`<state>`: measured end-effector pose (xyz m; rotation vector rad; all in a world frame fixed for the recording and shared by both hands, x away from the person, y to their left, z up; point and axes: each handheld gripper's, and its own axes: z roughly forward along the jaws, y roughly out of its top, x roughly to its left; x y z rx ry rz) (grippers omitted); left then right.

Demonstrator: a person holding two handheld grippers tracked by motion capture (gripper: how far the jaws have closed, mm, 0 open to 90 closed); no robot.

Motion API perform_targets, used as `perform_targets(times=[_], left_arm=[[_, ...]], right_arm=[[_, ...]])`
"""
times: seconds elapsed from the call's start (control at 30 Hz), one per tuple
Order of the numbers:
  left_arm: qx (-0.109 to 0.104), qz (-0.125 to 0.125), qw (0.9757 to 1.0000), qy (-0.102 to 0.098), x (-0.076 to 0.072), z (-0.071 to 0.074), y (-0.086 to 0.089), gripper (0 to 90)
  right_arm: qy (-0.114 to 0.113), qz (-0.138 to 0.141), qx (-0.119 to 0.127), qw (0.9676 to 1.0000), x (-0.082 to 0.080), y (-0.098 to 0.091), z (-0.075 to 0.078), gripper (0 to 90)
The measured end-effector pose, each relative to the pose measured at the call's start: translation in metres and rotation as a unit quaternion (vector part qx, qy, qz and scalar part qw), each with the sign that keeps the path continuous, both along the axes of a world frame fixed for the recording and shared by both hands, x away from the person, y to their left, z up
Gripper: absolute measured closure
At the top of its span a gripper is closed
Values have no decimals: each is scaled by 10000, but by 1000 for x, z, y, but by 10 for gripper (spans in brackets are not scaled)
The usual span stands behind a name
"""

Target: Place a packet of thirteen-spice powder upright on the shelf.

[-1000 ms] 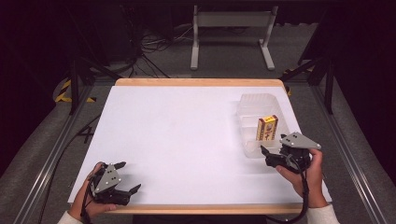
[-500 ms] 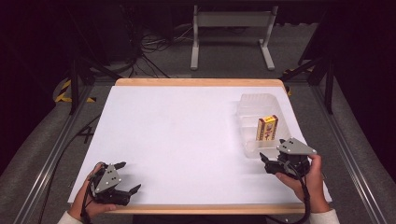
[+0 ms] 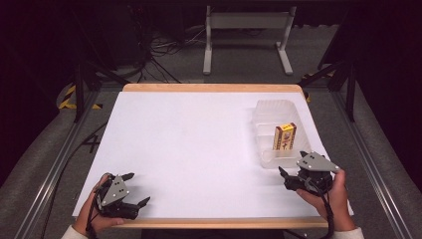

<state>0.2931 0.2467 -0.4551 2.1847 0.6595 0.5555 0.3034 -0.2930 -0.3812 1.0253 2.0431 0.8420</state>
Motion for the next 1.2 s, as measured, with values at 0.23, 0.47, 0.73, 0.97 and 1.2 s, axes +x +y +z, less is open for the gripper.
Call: perform_targets(times=[0.23,0.47,0.73,0.97,1.2], left_arm=[[11,-3,10000,-6,0,0,0,90],[13,3,10000,9,0,0,0,90],[15,-4,10000,-47,0,1,0,90],[19,0,10000,-57,-1,1,0,90],[1,17,10000,-54,-1,1,0,90]], right_arm=[[70,16,10,10000,-6,-4,-2,175],[235,-13,-101,9997,-7,-9,-12,173],[347,-54,-316,9989,-7,-21,-27,162],[388,-206,-273,9987,-9,-38,-38,149],[414,-444,-178,9980,-13,-53,-47,134]])
